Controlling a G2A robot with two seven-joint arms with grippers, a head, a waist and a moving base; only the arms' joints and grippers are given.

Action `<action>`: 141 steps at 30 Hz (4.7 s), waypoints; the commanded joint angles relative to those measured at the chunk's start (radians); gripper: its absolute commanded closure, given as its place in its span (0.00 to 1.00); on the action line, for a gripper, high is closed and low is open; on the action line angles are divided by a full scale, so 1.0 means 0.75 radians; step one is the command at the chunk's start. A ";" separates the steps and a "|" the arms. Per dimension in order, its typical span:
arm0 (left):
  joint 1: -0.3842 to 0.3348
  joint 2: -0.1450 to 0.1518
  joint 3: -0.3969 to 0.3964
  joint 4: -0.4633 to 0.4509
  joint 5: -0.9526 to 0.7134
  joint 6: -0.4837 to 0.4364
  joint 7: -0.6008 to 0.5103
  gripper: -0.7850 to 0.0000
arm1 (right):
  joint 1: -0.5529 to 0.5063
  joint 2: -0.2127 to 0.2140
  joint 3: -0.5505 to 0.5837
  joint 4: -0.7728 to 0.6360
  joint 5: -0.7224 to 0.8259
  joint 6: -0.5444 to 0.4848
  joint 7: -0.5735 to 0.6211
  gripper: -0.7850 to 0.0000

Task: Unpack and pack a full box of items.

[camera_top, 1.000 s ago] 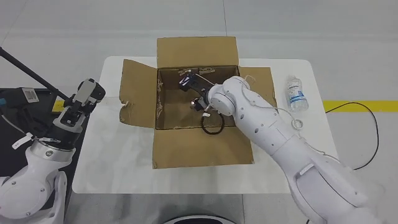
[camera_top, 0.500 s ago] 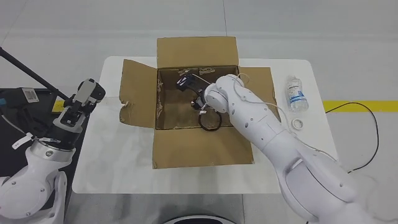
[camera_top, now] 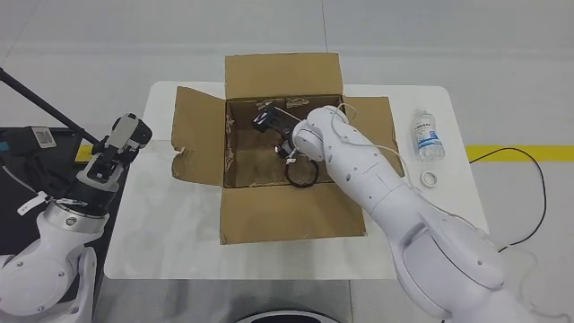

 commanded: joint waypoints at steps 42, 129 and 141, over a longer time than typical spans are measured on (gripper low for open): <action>0.000 0.000 0.000 0.000 0.000 0.000 0.000 0.00 | -0.772 0.483 0.952 -1.294 0.147 -0.539 0.047 1.00; 0.000 0.000 0.000 0.000 0.000 0.000 0.000 0.00 | -1.196 0.594 1.593 -1.282 -0.508 0.847 0.094 0.25; 0.030 0.003 -0.038 -0.015 0.014 -0.070 -0.002 0.00 | -1.252 0.595 1.595 -1.600 -0.487 0.817 0.046 0.00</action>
